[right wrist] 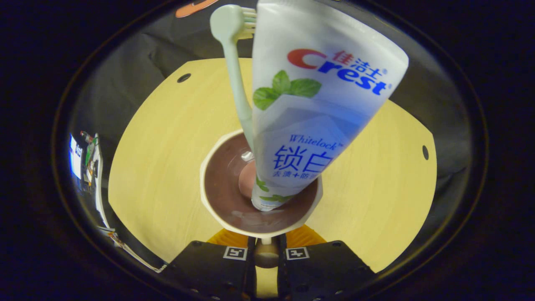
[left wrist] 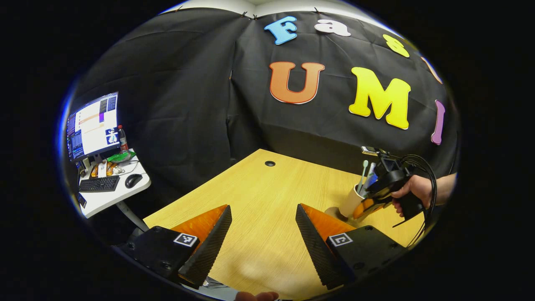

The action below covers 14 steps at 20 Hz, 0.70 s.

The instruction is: Put the toothbrush and toothpaste on the desktop into the cup, then pick up the cup and place it on the coaster on the desktop.

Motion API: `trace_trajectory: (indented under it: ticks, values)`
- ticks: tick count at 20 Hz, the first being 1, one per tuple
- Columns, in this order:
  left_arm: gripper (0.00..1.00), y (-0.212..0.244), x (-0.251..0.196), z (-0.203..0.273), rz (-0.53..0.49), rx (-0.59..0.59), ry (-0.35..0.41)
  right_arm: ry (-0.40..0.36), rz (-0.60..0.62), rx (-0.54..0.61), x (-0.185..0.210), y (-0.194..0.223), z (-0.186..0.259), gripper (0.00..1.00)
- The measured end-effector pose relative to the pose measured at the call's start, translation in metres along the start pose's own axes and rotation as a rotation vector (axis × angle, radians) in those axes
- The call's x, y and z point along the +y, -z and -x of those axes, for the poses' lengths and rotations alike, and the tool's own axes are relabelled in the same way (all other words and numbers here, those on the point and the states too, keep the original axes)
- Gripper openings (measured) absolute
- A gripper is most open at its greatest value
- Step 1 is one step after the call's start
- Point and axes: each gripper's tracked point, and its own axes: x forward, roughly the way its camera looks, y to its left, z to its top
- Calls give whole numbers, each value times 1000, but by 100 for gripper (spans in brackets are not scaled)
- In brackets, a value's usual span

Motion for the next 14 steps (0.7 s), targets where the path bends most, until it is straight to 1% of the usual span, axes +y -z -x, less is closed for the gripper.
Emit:
trace_trajectory:
  ticks: [3, 7, 8, 10, 11, 12, 13, 14]
  values:
    - [98, 3, 13, 3, 1, 7, -26, 6, 25, 15, 3, 0, -4, 18]
    - [98, 9, 27, 4, 24, 21, -53, 19, 18, 32, 1, 0, -8, 18]
    - [98, 9, 29, 4, 27, 23, -57, 20, 13, 39, 0, 3, -9, 16]
    - [98, 10, 30, 3, 28, 28, -57, 31, 13, 62, -5, 7, -9, 19]
    - [98, 9, 29, 3, 26, 31, -55, 29, 7, 66, -4, 8, -7, 23]
    - [98, 9, 30, 2, 23, 31, -53, 31, 1, 55, -2, 5, -5, 25]
    - [98, 8, 29, 1, 20, 27, -50, 24, -8, 43, 1, 4, -6, 30]
    - [98, 8, 28, 0, 18, 28, -46, 31, -12, 31, 0, 1, -10, 39]
